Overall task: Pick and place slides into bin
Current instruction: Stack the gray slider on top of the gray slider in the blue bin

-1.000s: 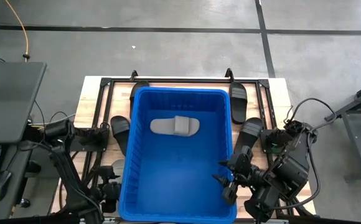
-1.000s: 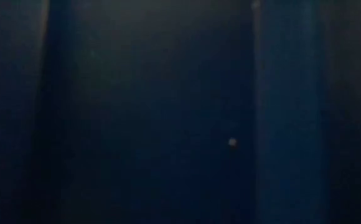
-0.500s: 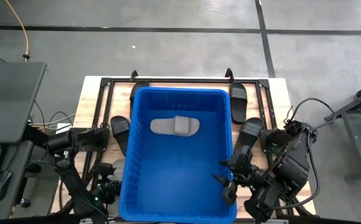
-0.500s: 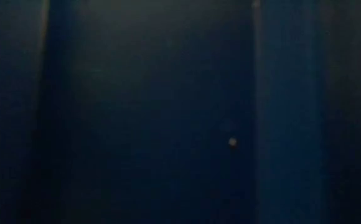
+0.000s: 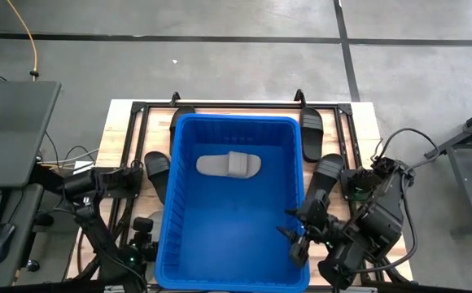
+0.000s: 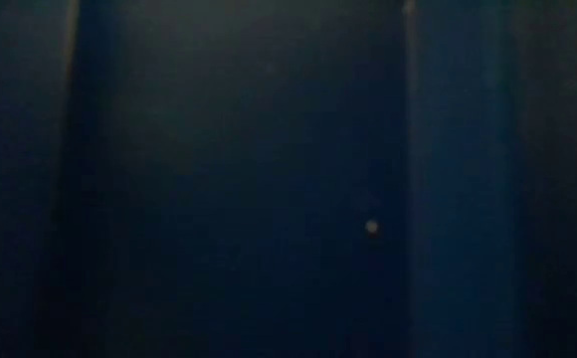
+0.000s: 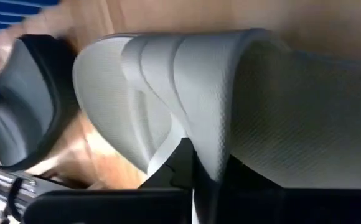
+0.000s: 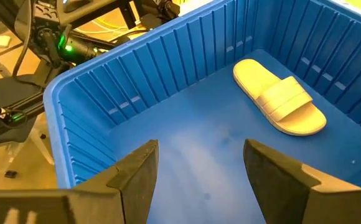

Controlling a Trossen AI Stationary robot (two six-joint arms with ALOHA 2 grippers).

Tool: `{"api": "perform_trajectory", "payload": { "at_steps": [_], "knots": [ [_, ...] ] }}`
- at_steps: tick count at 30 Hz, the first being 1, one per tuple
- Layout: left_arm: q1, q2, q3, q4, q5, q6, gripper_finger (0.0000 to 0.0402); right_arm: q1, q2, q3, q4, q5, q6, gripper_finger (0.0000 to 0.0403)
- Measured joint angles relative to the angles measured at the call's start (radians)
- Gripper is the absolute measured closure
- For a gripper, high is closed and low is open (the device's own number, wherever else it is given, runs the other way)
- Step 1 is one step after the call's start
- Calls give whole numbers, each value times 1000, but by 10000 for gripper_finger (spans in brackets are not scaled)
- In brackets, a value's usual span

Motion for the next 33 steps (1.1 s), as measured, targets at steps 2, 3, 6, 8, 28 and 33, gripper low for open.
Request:
{"api": "perform_trajectory", "payload": {
  "at_steps": [2, 3, 6, 8, 28, 33],
  "knots": [
    [5, -12, 5, -6, 9, 0, 394, -6, 0, 0, 0, 0, 0, 178],
    [6, -19, 12, -15, 10, -1, 396, -6, 0, 0, -2, 0, 0, 178],
    [5, -50, 26, -59, 22, -19, 397, -12, 0, 0, -9, -2, 0, 178],
    [3, -66, 29, -108, 40, -72, 398, -12, 0, 0, -9, -2, -1, 178],
    [-10, -242, 76, -272, 47, -416, 401, -11, 0, 0, -42, 9, -8, 178],
    [-10, -298, 115, -303, 2, -490, 401, -11, 0, 0, -42, 43, 10, 178]
  ]
}}
